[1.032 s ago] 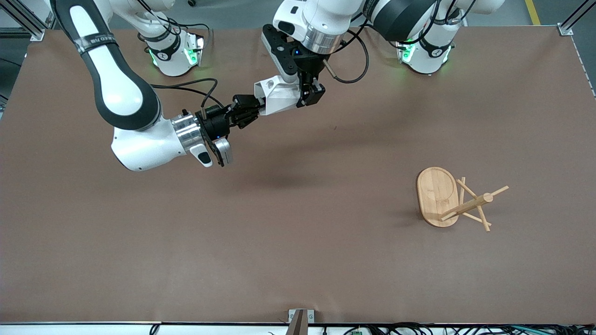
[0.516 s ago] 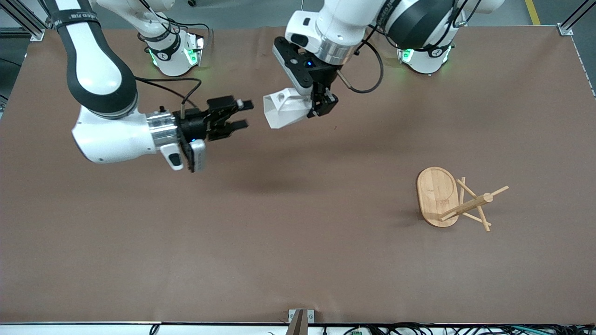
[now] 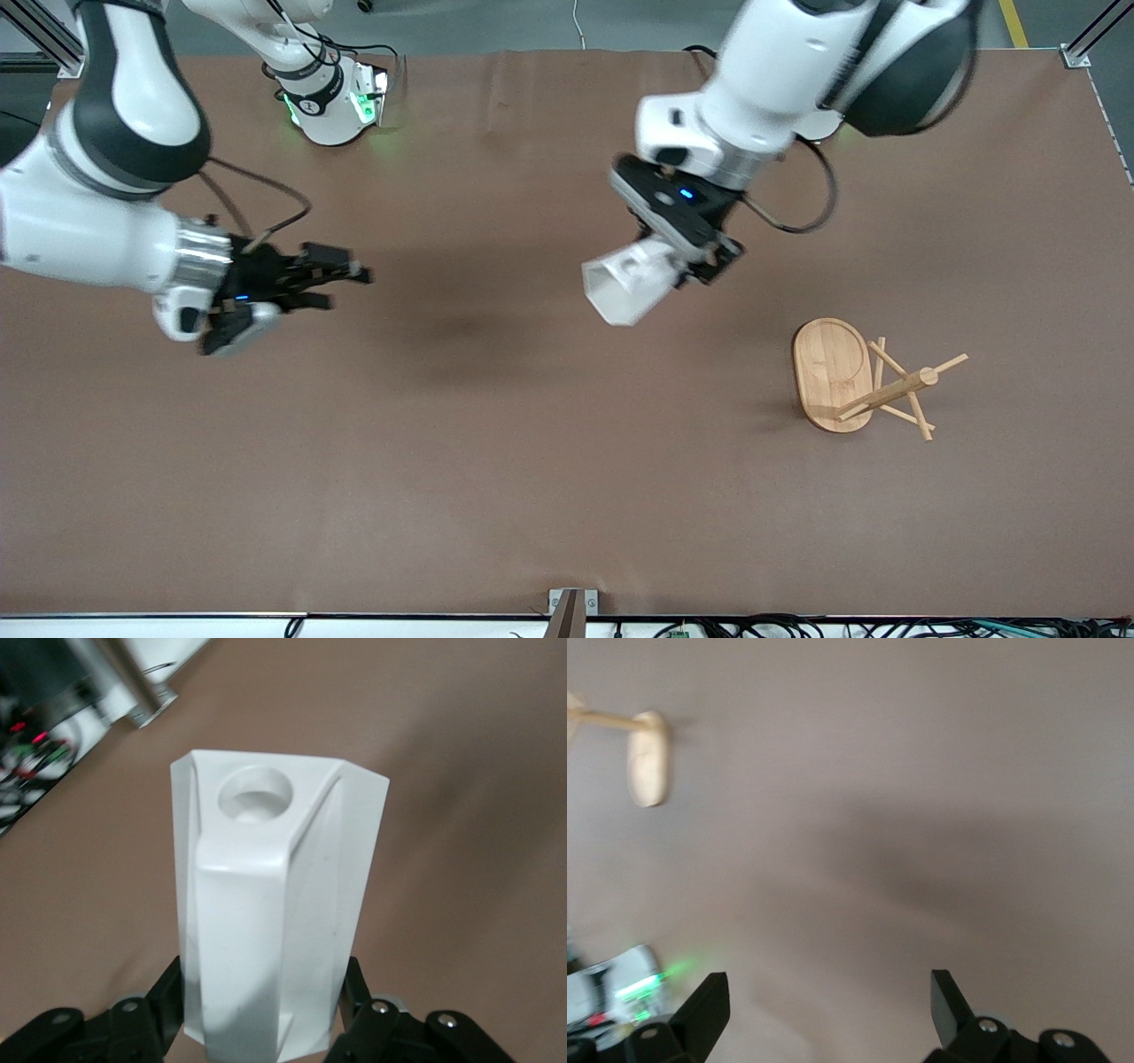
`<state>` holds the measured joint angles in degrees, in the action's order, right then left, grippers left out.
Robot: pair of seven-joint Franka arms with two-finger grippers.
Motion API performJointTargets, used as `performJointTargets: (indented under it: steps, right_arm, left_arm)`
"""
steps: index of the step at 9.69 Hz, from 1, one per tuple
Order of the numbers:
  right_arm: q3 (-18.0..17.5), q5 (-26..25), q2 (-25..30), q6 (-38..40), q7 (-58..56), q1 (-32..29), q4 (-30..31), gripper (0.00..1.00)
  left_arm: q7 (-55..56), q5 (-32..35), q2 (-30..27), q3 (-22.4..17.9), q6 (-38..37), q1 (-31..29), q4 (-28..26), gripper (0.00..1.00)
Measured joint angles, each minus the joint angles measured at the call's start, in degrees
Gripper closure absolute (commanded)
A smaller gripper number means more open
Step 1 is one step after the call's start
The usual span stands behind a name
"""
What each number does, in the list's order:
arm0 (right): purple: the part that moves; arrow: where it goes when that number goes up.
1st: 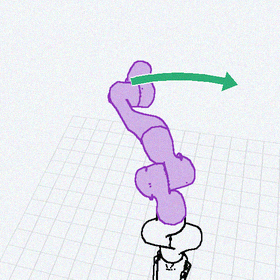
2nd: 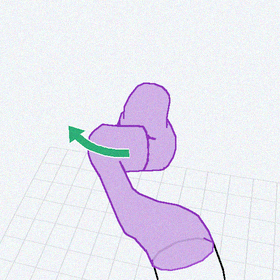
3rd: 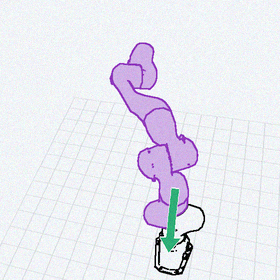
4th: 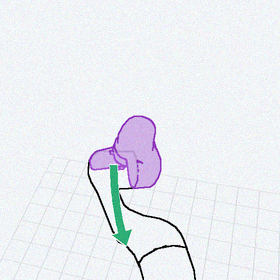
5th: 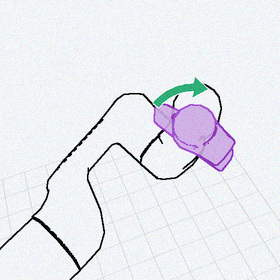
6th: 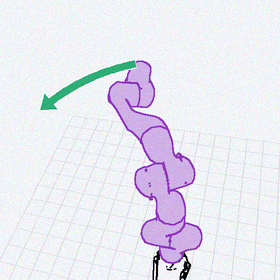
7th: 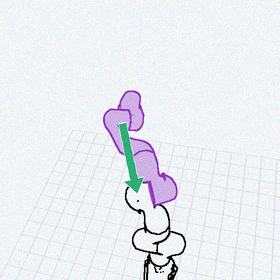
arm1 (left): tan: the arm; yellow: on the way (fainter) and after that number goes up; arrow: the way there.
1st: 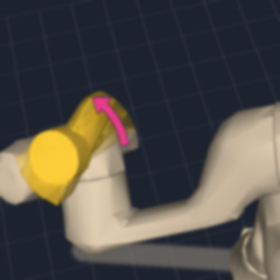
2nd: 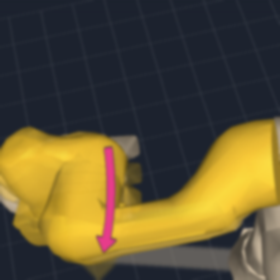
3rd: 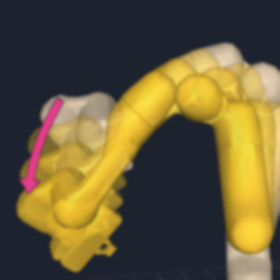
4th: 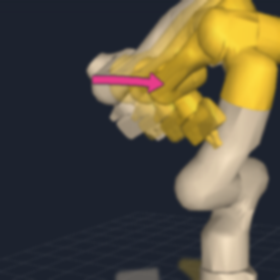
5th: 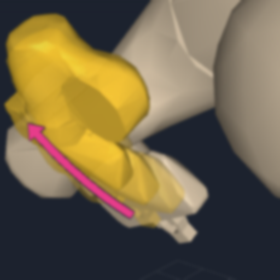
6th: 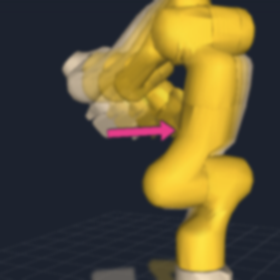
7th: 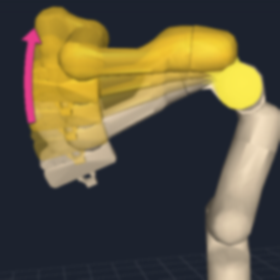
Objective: Hang cup on rack
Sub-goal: 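Carry the cup with the left gripper over the wooden rack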
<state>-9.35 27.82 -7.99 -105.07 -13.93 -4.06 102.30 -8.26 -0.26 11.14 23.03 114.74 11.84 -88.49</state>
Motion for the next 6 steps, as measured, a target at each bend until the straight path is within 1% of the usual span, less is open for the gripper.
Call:
performJointTargets:
  steps: [1,2,3,4,5,6]
  right_arm:
    - [3.23,-5.87,0.92,-0.01,-0.26,-0.17,-0.63,0.0]
    - [4.73,-11.18,2.13,-0.03,-0.24,-0.34,-1.65,0.0]
    - [5.51,-15.81,3.63,0.02,-0.03,-0.23,-3.18,0.0]
    - [6.74,-18.8,5.0,1.0,0.23,0.07,-5.35,0.0]
    - [8.88,-20.12,5.87,4.25,0.25,0.56,-8.68,0.0]
    - [11.75,-20.69,6.3,8.78,0.18,1.42,-12.77,0.0]
  left_arm:
    - [5.98,0.0,-0.11,0.01,-0.36,-1.54,0.1,1.0]
    - [12.34,0.0,-0.34,0.02,-0.56,-2.05,0.23,0.99]
    - [18.15,0.01,-0.75,0.06,-1.24,-2.42,0.4,0.99]
    - [21.58,0.05,-1.46,0.06,-3.17,-3.38,0.59,0.99]
    - [22.54,0.06,-2.27,0.05,-5.65,-4.77,0.73,0.99]
    - [22.84,0.06,-3.06,0.04,-8.33,-6.34,0.8,0.99]
